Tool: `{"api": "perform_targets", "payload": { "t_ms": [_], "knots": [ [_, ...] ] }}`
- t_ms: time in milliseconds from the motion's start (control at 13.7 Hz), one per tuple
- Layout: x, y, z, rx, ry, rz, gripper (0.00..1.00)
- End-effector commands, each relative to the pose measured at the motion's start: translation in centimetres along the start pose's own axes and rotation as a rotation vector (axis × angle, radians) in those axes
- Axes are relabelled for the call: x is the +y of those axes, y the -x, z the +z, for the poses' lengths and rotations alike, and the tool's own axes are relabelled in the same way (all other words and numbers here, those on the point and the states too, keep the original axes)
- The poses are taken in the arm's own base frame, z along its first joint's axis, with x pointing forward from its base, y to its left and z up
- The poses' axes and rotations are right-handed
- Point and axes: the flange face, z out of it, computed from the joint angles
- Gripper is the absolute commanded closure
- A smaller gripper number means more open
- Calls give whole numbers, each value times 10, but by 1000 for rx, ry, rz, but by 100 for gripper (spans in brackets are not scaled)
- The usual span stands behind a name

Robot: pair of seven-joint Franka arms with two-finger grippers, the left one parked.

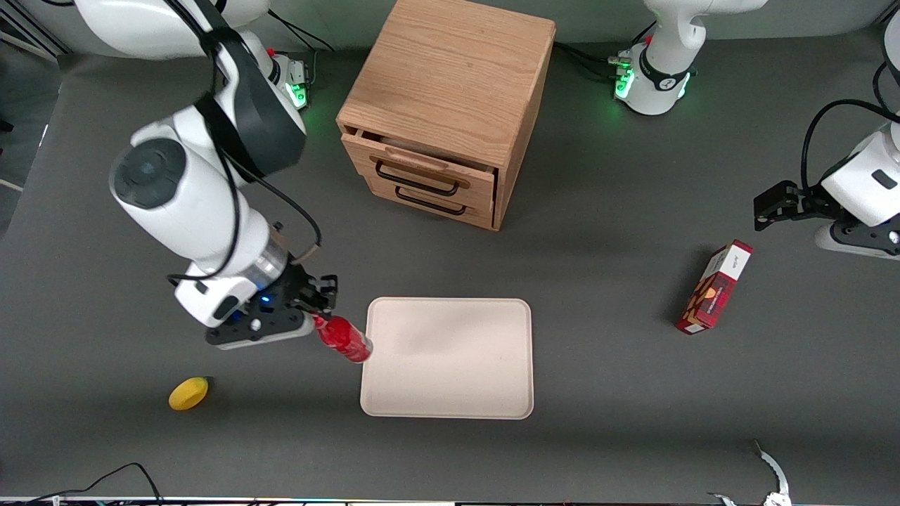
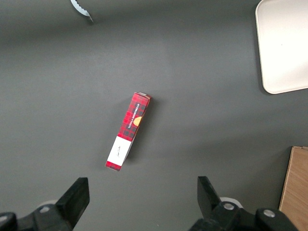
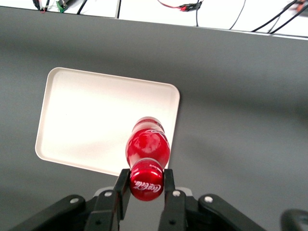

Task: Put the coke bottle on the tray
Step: 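Lift the bottle and carry it over the cream tray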

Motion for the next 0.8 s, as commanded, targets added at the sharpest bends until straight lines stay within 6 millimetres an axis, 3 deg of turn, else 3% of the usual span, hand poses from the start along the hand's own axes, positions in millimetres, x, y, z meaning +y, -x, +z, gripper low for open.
{"api": "perform_targets", "payload": {
  "t_ms": [0,220,732],
  "knots": [
    [-17,-14,45,-22,-14,36,100],
    [-8,-25,81,-34,-21,45,100],
    [7,-41,118,50,-23,67,100]
  ]
}}
